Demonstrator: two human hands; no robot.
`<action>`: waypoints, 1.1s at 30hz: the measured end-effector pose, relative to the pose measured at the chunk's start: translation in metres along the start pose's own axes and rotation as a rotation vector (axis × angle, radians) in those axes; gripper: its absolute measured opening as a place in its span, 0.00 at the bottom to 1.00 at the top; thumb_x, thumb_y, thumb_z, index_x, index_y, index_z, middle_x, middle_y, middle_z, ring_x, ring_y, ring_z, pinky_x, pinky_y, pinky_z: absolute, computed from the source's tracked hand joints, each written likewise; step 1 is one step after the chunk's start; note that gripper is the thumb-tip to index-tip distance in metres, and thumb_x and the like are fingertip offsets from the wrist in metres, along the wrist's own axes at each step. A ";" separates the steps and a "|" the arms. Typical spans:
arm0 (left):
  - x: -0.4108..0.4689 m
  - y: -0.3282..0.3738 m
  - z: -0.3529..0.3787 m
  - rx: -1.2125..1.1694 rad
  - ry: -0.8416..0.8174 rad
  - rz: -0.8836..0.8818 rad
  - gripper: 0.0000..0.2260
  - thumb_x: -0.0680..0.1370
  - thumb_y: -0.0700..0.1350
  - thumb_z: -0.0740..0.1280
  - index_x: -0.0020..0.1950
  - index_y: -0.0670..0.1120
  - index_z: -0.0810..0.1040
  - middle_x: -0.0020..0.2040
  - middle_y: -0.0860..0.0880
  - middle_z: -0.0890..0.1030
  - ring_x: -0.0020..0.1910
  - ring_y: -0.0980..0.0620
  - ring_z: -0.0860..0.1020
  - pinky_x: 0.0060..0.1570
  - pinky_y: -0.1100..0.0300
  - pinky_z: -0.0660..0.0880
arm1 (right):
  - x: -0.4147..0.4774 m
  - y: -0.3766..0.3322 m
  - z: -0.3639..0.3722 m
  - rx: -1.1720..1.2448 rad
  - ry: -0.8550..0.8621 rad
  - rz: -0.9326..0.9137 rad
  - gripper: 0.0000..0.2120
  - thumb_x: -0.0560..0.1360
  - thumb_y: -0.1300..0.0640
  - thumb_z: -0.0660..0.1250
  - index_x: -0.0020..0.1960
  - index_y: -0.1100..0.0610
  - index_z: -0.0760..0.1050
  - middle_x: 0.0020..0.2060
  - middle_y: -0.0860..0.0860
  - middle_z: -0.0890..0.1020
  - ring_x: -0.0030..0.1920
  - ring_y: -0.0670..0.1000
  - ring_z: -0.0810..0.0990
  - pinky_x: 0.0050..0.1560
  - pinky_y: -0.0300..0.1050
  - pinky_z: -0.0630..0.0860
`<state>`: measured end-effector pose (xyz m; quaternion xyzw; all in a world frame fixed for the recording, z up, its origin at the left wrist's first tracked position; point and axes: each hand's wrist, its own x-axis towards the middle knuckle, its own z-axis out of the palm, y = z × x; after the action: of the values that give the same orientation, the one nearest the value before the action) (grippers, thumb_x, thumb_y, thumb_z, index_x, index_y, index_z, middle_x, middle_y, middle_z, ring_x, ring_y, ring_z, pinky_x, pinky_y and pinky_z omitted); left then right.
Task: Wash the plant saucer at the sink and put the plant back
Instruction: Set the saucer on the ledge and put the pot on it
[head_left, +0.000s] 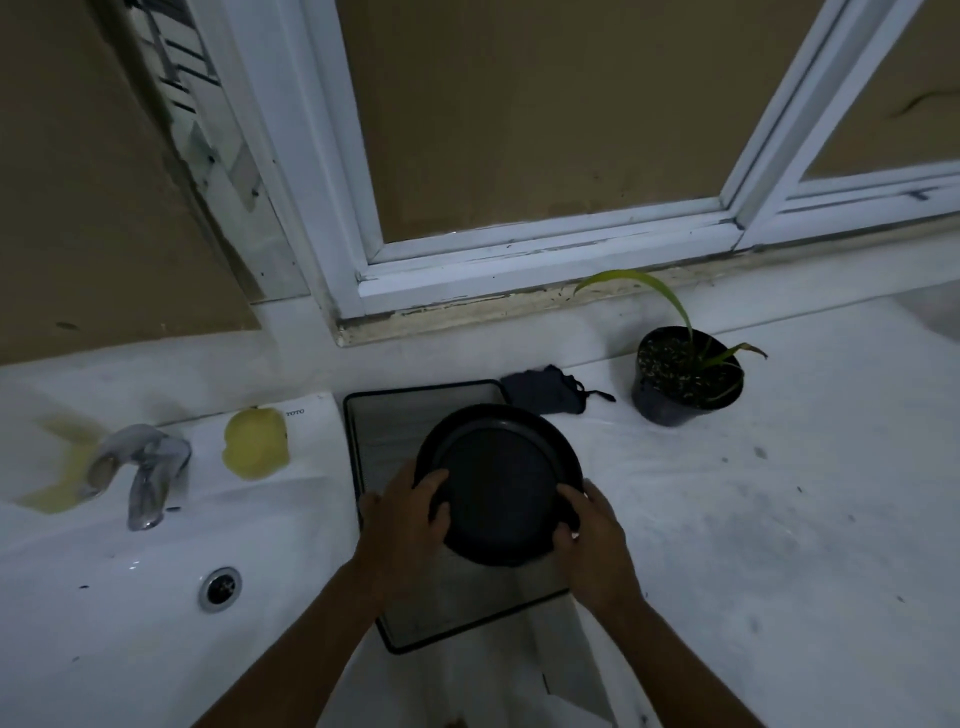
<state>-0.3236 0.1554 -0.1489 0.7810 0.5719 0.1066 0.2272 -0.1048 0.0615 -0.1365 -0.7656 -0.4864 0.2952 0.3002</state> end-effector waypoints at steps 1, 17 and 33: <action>0.001 0.011 0.005 -0.031 -0.005 -0.003 0.20 0.82 0.52 0.60 0.74 0.53 0.68 0.75 0.48 0.64 0.71 0.49 0.66 0.67 0.51 0.52 | 0.001 0.006 -0.012 -0.016 0.014 -0.004 0.23 0.77 0.68 0.63 0.72 0.61 0.69 0.73 0.61 0.65 0.72 0.59 0.66 0.71 0.52 0.66; -0.017 0.205 0.137 -0.223 -0.024 -0.043 0.20 0.79 0.46 0.68 0.70 0.42 0.73 0.76 0.38 0.62 0.73 0.42 0.66 0.72 0.50 0.65 | 0.020 0.172 -0.175 -0.124 -0.062 -0.039 0.21 0.78 0.67 0.64 0.70 0.58 0.71 0.73 0.58 0.65 0.67 0.57 0.73 0.66 0.50 0.73; -0.034 0.240 0.194 -0.151 -0.036 -0.284 0.22 0.81 0.53 0.64 0.74 0.52 0.69 0.80 0.46 0.54 0.77 0.50 0.57 0.69 0.49 0.59 | 0.050 0.233 -0.195 -0.104 -0.229 -0.159 0.20 0.78 0.67 0.63 0.70 0.59 0.71 0.75 0.57 0.60 0.71 0.56 0.68 0.67 0.53 0.73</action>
<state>-0.0490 0.0200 -0.2010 0.6748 0.6628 0.1022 0.3081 0.1898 -0.0067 -0.1927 -0.7003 -0.5914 0.3303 0.2251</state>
